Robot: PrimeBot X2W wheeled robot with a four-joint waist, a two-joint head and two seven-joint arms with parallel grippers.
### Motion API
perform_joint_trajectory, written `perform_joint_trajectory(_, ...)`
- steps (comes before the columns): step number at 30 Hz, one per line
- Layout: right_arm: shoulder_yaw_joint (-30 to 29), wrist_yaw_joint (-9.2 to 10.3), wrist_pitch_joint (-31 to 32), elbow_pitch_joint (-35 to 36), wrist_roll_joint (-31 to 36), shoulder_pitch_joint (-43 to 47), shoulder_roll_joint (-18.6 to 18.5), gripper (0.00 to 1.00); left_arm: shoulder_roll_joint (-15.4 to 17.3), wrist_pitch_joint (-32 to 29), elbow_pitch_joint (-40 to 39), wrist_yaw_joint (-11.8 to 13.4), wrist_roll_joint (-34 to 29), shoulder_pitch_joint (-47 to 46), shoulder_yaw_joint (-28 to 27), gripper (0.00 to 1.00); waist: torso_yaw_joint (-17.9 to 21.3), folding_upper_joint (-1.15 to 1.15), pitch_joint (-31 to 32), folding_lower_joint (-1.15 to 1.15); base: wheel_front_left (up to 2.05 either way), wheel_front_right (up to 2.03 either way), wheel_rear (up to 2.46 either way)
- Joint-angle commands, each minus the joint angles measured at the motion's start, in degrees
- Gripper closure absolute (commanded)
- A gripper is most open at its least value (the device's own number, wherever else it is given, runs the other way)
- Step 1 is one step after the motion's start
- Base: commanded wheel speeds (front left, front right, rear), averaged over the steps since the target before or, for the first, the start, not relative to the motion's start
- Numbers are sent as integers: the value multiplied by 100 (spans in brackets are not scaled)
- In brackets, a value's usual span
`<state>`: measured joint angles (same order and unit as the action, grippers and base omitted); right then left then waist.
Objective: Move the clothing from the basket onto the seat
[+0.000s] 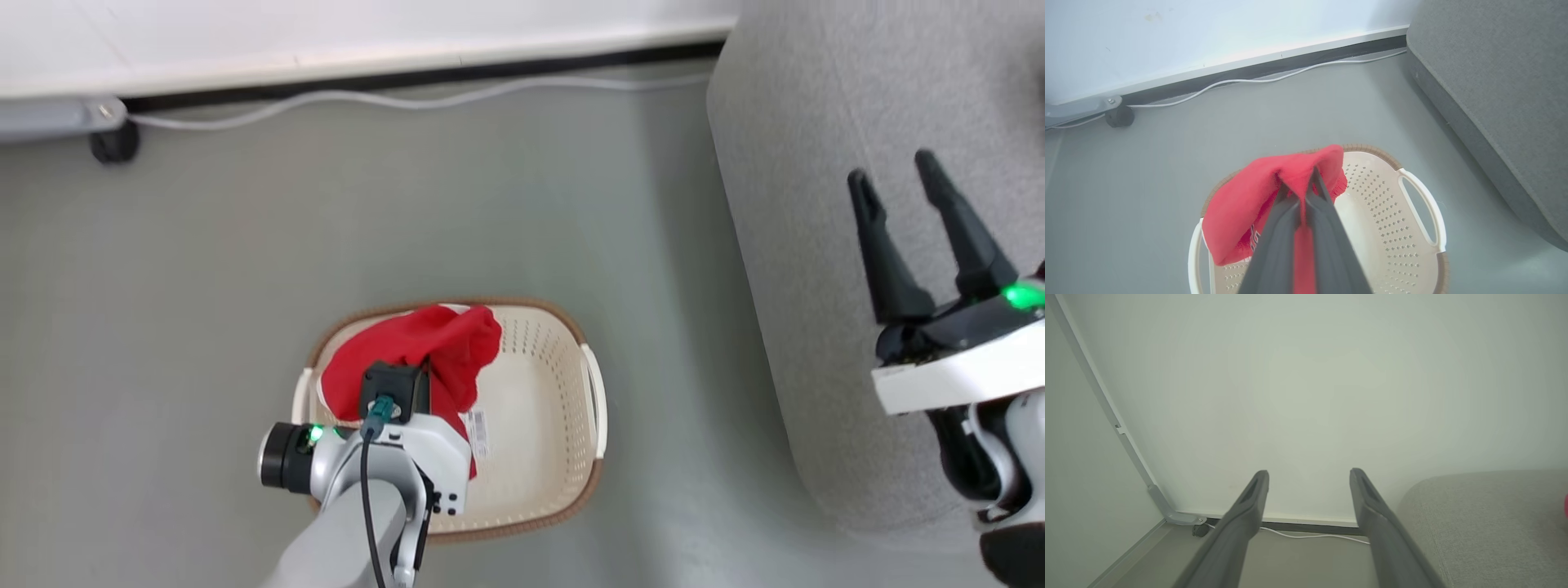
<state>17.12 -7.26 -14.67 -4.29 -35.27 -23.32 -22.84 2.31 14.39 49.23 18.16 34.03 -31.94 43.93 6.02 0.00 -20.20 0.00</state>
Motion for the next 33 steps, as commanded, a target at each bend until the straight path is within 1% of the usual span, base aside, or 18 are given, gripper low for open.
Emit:
perform_joint_trajectory(1,74,-23,-33,93,27,144,-39,0,56,61,-154,2,-82,58,-179,100,-87,0,278,0,0,0,0)
perform_joint_trajectory(7,128,-23,-33,-115,128,318,125,0,56,61,-782,-49,-444,465,-499,100,-116,0,708,0,0,0,0)
perform_joint_trajectory(10,162,-23,-33,-256,190,406,237,0,56,61,-1114,-117,-650,736,-714,100,-107,0,969,0,0,0,0)
perform_joint_trajectory(19,186,-23,-33,-564,280,597,495,0,59,61,-1885,-303,-1086,1173,-1208,100,-62,0,1424,0,0,0,0)
perform_joint_trajectory(25,216,-23,-33,-716,357,698,627,0,63,61,-2343,-434,-1308,1330,-1418,100,-32,0,1610,0,0,0,0)
perform_joint_trajectory(33,184,-23,-33,-840,425,839,673,0,64,61,-3087,-560,-1604,1363,-1536,100,-55,0,1686,0,0,0,0)
